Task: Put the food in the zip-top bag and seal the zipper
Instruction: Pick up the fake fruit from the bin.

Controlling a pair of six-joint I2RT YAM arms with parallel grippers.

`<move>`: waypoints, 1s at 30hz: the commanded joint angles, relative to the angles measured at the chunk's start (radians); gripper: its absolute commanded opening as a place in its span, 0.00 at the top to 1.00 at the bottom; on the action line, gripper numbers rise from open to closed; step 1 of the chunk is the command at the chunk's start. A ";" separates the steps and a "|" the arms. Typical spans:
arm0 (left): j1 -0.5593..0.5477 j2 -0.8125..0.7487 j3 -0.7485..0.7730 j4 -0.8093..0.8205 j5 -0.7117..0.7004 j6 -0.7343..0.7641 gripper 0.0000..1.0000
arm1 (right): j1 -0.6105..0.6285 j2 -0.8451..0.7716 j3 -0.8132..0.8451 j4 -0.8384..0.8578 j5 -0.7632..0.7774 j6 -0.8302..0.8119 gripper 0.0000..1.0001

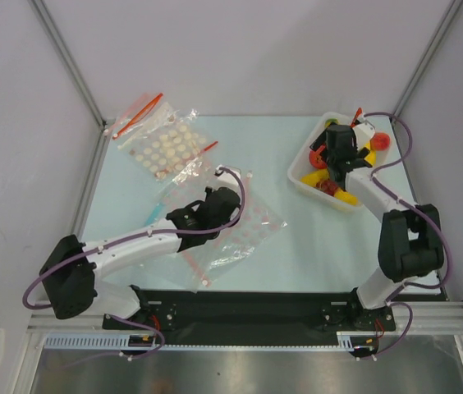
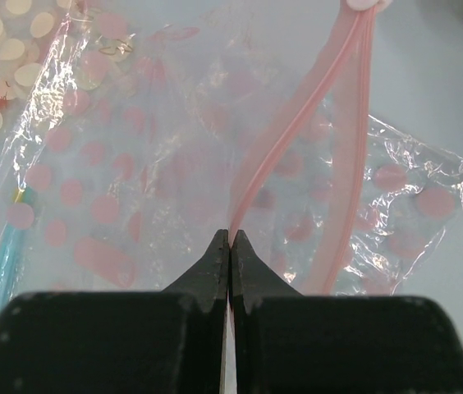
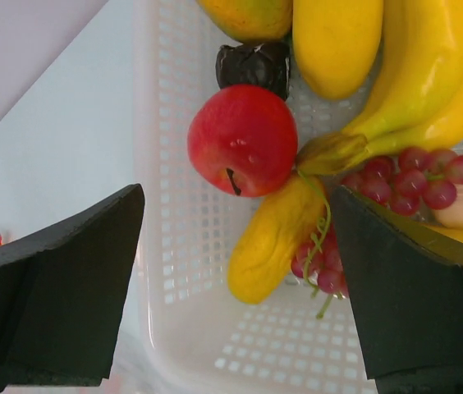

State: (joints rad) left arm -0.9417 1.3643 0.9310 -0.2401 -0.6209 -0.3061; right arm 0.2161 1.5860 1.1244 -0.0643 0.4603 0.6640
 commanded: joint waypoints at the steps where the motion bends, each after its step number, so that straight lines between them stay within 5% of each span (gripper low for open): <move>1: 0.006 -0.042 -0.004 0.035 0.006 -0.022 1.00 | -0.014 0.090 0.100 -0.077 0.061 0.055 0.01; 6: 0.006 -0.054 -0.006 0.032 0.012 -0.024 1.00 | -0.030 0.285 0.308 -0.247 0.006 0.097 0.01; 14: 0.006 -0.070 -0.017 0.033 0.023 -0.025 1.00 | -0.049 0.379 0.382 -0.269 -0.032 0.152 0.04; 19: 0.006 -0.067 -0.012 0.030 0.030 -0.025 1.00 | -0.067 0.387 0.379 -0.244 -0.077 0.143 0.39; 30: 0.006 -0.056 -0.008 0.030 0.056 -0.021 1.00 | -0.067 0.074 0.118 -0.012 -0.261 0.006 0.54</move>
State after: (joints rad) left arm -0.9417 1.3270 0.9215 -0.2409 -0.5865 -0.3138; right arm 0.1501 1.8290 1.2800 -0.1806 0.2684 0.7223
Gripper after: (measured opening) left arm 0.010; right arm 0.669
